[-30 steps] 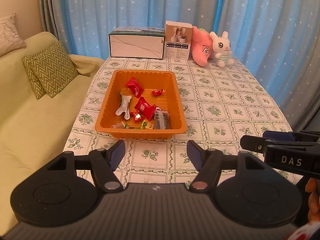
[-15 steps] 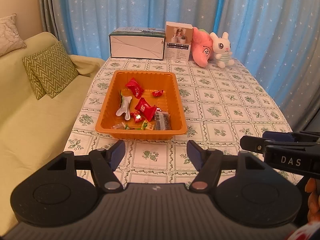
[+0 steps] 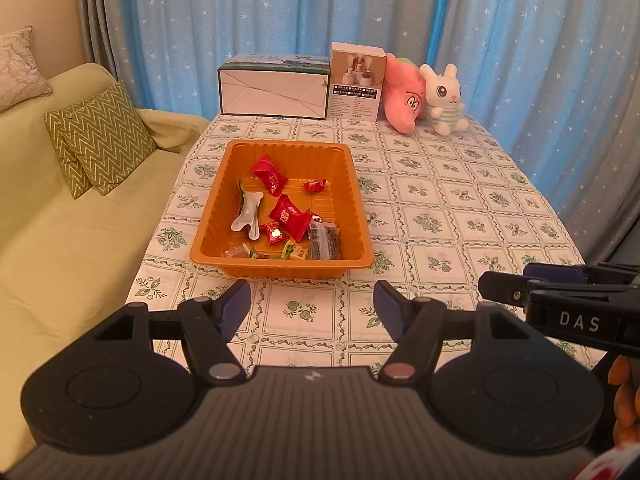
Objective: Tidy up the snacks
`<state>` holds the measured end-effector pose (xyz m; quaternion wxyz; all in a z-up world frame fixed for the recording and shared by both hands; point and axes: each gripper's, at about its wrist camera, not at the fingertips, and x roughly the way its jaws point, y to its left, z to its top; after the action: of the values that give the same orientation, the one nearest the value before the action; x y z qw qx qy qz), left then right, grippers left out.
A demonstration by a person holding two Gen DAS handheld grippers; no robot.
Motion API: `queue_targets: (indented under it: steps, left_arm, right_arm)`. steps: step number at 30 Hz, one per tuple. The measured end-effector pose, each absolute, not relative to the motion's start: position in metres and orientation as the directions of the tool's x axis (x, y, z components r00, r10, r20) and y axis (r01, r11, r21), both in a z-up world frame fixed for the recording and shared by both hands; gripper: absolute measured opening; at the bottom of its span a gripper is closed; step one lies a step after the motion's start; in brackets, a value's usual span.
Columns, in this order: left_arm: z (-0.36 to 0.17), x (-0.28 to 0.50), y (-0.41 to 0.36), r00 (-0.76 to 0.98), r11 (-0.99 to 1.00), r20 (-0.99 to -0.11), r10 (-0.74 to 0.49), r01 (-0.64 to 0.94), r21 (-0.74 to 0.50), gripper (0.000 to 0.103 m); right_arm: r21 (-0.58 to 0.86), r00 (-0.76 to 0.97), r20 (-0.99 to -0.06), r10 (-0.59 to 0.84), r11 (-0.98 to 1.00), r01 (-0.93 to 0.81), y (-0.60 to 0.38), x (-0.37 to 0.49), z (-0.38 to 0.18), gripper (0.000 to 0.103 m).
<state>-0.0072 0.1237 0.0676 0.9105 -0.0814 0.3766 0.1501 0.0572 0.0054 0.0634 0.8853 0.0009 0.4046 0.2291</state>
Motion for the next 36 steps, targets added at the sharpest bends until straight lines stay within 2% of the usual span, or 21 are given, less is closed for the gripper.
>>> queue_targets:
  steps: [36]
  left_arm:
    - [0.0653, -0.0071, 0.121, 0.671, 0.942, -0.711, 0.209, -0.334, -0.038, 0.066]
  right_arm:
    - [0.188, 0.565, -0.718, 0.407, 0.895, -0.405, 0.0048, 0.0584, 0.0617, 0.053]
